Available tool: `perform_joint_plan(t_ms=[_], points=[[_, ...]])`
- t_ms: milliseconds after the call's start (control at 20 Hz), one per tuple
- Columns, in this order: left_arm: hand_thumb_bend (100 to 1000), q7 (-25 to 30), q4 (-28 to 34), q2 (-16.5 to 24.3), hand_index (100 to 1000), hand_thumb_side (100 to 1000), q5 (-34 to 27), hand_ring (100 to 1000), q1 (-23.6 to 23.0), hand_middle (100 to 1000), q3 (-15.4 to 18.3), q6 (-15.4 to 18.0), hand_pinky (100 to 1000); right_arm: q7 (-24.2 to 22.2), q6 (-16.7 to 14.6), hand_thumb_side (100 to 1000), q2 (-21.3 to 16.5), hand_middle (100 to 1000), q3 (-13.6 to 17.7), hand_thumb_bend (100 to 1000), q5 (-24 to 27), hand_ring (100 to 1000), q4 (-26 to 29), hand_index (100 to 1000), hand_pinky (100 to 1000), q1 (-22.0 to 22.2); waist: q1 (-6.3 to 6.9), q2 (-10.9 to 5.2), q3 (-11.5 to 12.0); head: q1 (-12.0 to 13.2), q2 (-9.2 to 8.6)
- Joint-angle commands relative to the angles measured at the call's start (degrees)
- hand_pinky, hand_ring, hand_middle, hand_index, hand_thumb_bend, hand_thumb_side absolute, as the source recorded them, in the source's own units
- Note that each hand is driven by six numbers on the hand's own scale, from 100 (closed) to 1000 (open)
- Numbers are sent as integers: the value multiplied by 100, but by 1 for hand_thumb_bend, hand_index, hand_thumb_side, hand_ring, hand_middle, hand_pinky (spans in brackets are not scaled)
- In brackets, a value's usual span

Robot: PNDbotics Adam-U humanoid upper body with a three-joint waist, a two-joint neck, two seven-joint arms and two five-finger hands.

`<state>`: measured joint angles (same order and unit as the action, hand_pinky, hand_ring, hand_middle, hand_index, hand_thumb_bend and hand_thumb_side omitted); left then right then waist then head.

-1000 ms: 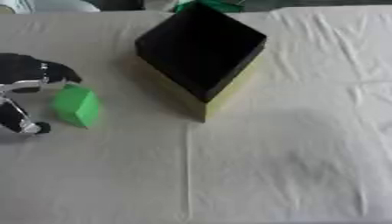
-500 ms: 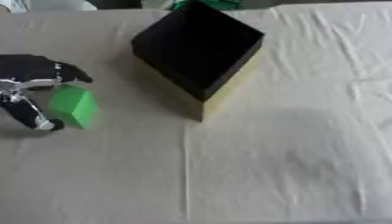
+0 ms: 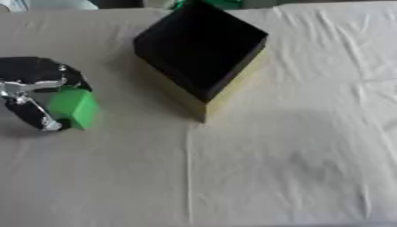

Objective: Pick up objects on the table and place them in the box.

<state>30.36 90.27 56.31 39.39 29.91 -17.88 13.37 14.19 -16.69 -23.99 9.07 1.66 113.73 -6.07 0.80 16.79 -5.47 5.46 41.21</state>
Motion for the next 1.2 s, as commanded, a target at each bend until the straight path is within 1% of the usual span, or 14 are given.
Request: perform_joint_plan(t_ms=[50, 100, 250, 400, 550, 800, 850, 900, 1200], points=[[337, -321, -6, 86, 747, 197, 136, 688, 114, 586, 79, -30, 614, -11, 29, 1000, -70, 607, 2, 100, 26, 681, 87, 892, 716, -36, 2, -78, 9, 11, 11], [311, -366, -18, 77, 729, 196, 142, 669, 116, 568, 77, -37, 607, -14, 30, 1000, -70, 607, 2, 100, 25, 681, 87, 892, 716, -37, 2, -77, 11, 12, 12], [285, -320, 4, 74, 703, 200, 65, 644, 130, 543, 95, -46, 590, -17, 35, 1000, -72, 607, 3, 100, 24, 681, 87, 892, 716, -35, 3, -79, 21, 2, 25], [258, -210, 183, 75, 708, 202, -77, 641, 226, 543, 195, -110, 584, -24, 51, 1000, -81, 607, 2, 100, 18, 681, 87, 892, 717, -31, 7, -89, 41, -20, 33], [230, -123, 415, 63, 712, 198, -250, 641, 455, 545, 313, -216, 586, -16, 41, 1000, -115, 608, 7, 100, 18, 682, 87, 892, 717, -28, 9, -110, 60, -53, 32], [209, 148, 557, -27, 716, 198, -491, 643, 1125, 547, 326, -309, 588, 6, -7, 1000, -224, 609, 23, 100, 21, 684, 87, 891, 720, -10, 27, -158, 95, -55, 77], [207, 196, 541, -91, 716, 199, -520, 642, 1294, 547, 306, -312, 587, 9, -18, 1000, -253, 610, 24, 100, 24, 684, 87, 891, 720, -9, 32, -168, 98, -51, 88], [200, 241, 539, -153, 716, 199, -496, 641, 1456, 545, 273, -245, 586, 11, -33, 1000, -279, 610, 26, 100, 26, 685, 87, 891, 721, -8, 35, -176, 102, -50, 94], [178, 399, 46, -857, 714, 213, -541, 630, 2399, 535, 156, -283, 578, 37, -182, 1000, -465, 617, 45, 100, 26, 692, 87, 890, 727, 44, 9, -218, 73, -7, 107]])
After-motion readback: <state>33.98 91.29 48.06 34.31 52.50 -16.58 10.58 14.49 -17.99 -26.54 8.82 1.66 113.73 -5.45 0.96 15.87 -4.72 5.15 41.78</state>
